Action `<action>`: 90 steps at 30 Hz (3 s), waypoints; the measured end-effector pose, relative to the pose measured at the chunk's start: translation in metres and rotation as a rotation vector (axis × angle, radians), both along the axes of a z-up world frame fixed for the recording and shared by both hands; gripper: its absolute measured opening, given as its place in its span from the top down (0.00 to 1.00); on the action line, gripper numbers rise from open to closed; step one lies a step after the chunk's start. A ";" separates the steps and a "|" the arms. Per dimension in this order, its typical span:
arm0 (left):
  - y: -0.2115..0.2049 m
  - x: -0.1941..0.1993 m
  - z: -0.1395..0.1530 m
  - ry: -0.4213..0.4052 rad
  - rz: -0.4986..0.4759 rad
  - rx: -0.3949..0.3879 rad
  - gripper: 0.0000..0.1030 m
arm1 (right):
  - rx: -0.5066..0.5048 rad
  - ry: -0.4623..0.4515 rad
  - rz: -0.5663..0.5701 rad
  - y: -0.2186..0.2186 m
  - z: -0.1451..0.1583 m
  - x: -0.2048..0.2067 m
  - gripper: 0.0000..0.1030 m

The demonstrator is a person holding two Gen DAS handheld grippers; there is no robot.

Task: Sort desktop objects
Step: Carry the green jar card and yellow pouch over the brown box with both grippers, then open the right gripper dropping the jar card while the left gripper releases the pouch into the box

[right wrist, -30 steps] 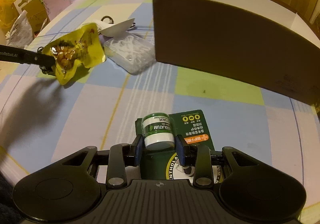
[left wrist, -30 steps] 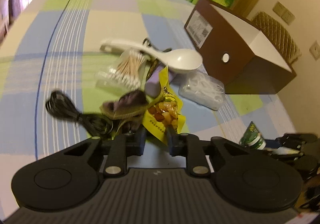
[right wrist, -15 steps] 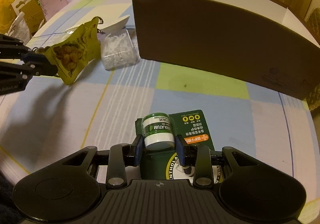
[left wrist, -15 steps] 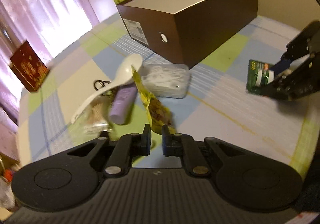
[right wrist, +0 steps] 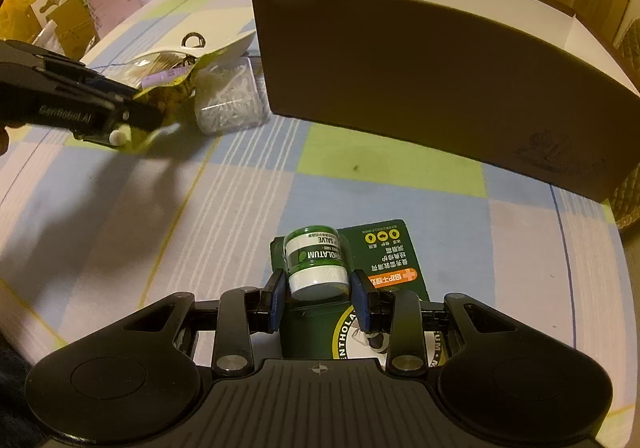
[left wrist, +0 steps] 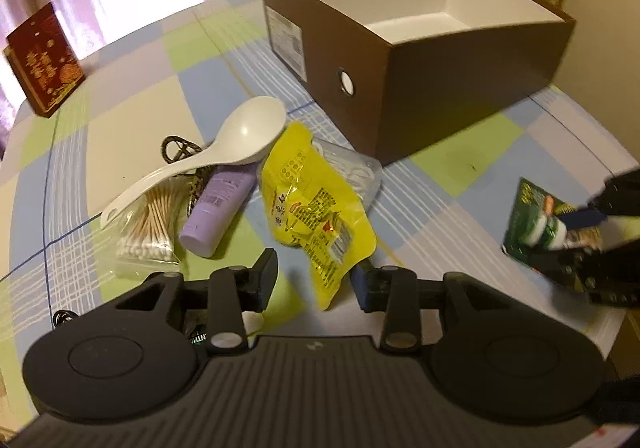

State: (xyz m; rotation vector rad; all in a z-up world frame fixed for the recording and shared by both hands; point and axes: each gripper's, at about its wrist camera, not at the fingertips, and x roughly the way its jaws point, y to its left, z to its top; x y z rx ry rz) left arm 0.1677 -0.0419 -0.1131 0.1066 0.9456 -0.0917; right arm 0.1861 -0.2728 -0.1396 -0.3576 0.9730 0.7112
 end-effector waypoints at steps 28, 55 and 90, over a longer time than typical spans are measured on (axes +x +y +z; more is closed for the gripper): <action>-0.006 -0.043 0.073 -0.164 0.028 -0.052 1.00 | 0.027 -0.073 0.082 -0.004 0.016 0.005 0.70; -0.091 0.057 0.129 -0.380 -0.076 -0.108 1.00 | 0.277 -0.243 0.024 -0.040 0.148 0.152 0.70; -0.138 0.198 0.029 -0.031 0.035 -0.133 1.00 | 0.052 0.062 0.079 -0.022 0.046 0.275 0.70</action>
